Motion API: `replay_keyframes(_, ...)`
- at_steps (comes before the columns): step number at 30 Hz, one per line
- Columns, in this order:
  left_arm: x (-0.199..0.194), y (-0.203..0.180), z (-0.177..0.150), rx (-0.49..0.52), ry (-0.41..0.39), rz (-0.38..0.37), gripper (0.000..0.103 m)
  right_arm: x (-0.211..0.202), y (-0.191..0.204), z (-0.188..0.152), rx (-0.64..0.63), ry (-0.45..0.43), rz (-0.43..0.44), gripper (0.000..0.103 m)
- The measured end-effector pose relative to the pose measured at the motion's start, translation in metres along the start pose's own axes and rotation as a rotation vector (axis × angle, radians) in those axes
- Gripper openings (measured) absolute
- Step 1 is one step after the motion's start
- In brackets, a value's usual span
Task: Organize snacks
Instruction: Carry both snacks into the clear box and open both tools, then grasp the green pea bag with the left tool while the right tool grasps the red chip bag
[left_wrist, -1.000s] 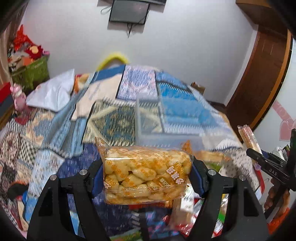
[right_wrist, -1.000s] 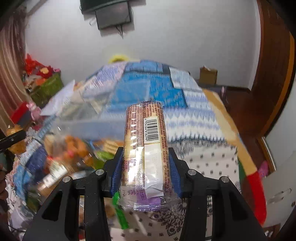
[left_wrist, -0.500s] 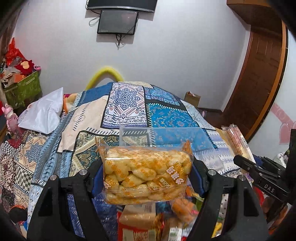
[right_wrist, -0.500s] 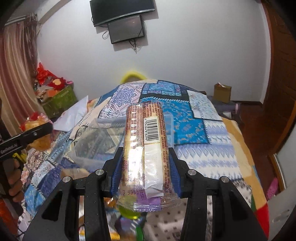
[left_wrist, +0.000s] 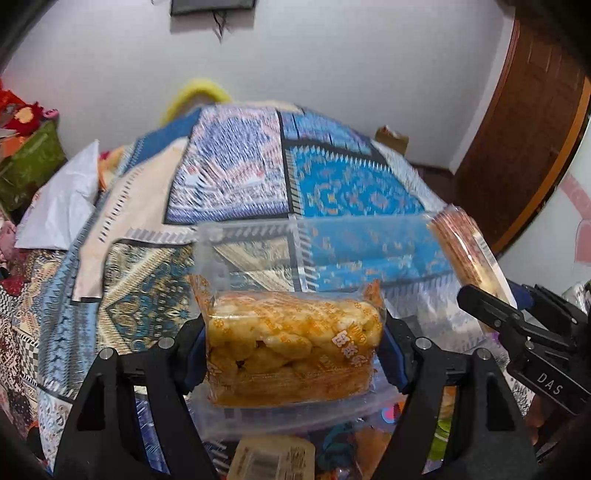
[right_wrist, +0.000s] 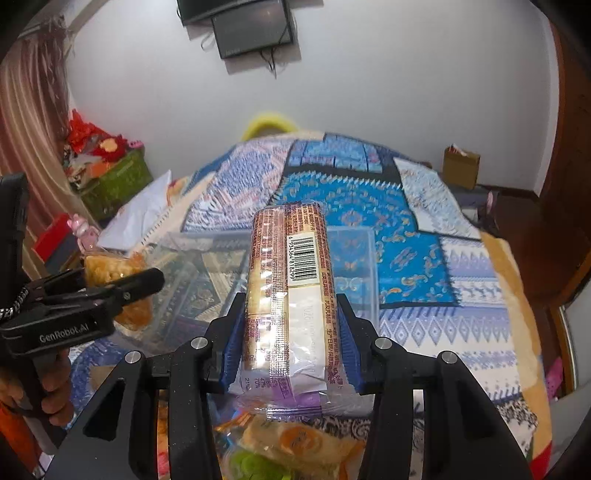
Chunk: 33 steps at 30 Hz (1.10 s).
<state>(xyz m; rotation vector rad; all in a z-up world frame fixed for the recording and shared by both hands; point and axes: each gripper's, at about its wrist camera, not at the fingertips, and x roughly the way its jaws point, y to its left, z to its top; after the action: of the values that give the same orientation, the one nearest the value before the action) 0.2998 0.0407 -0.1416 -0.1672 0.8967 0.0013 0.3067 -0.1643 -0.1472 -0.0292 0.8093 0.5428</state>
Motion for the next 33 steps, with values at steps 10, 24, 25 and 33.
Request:
replay_keyframes(10, 0.042, -0.004, 0.004, 0.002, 0.139, -0.026, 0.075, 0.036, 0.0, -0.001, -0.047, 0.102, -0.022, 0.042)
replay_keyframes(24, 0.03, 0.0, 0.007, -0.034, 0.167, -0.032, 0.076, 0.019, 0.006, 0.001, -0.063, 0.1, -0.033, 0.049)
replay_keyframes(25, 0.021, 0.0, 0.007, -0.037, 0.15, -0.032, 0.076, 0.015, 0.006, 0.001, -0.06, 0.094, -0.03, 0.049)
replay_keyframes(33, -0.062, -0.001, -0.005, 0.009, -0.011, 0.009, 0.076, -0.05, 0.023, -0.002, -0.059, -0.018, -0.01, 0.052)
